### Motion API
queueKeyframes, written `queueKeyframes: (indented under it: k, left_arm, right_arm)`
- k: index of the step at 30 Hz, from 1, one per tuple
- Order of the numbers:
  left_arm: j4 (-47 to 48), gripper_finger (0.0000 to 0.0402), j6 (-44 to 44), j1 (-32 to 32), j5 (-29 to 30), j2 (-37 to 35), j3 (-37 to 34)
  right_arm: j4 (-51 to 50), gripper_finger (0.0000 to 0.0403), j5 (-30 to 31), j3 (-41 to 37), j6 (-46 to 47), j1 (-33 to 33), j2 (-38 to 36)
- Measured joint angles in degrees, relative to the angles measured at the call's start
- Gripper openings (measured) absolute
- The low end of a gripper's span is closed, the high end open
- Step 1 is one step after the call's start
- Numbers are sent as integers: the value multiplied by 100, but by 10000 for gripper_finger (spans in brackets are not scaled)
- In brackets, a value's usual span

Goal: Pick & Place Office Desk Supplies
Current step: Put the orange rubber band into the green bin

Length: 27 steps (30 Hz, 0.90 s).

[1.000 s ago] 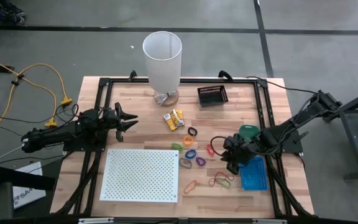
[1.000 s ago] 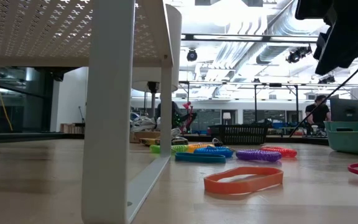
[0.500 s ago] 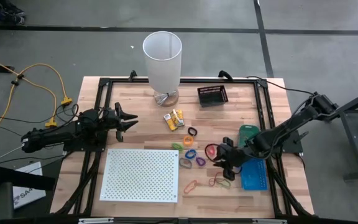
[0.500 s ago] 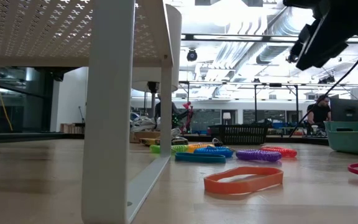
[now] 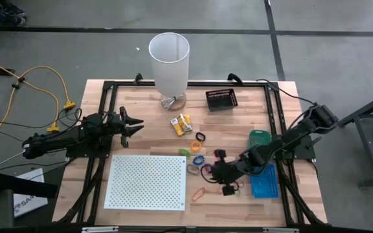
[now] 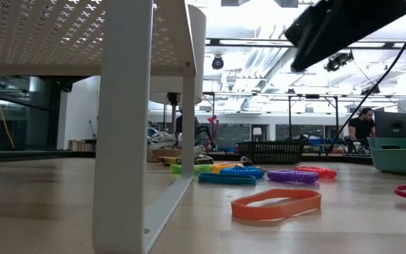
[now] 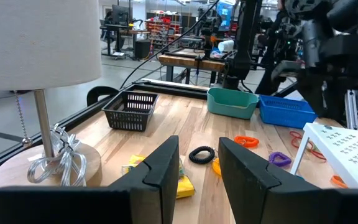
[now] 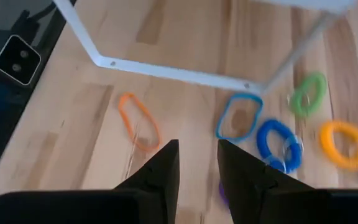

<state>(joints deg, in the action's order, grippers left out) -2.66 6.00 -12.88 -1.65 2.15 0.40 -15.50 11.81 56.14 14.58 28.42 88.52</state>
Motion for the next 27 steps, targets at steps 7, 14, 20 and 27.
queueKeyframes:
  k: [7, 14, 20, 27]
  left_arm:
    - [1, 108, 0, 1, 1, -2, 0]
    - [0, 108, 0, 1, 0, -2, 0]
    - [2, 108, 0, 2, 0, -2, 0]
    - [1, 108, 0, 0, 0, -1, 0]
  right_arm:
    - [817, 97, 15, 7, -1113, 7, 589]
    - [1374, 97, -32, 7, -1357, 69, 1027]
    - [1764, 97, -44, 7, -1416, 194, 1268]
    - [2102, 97, -14, 7, -1229, 275, 1557]
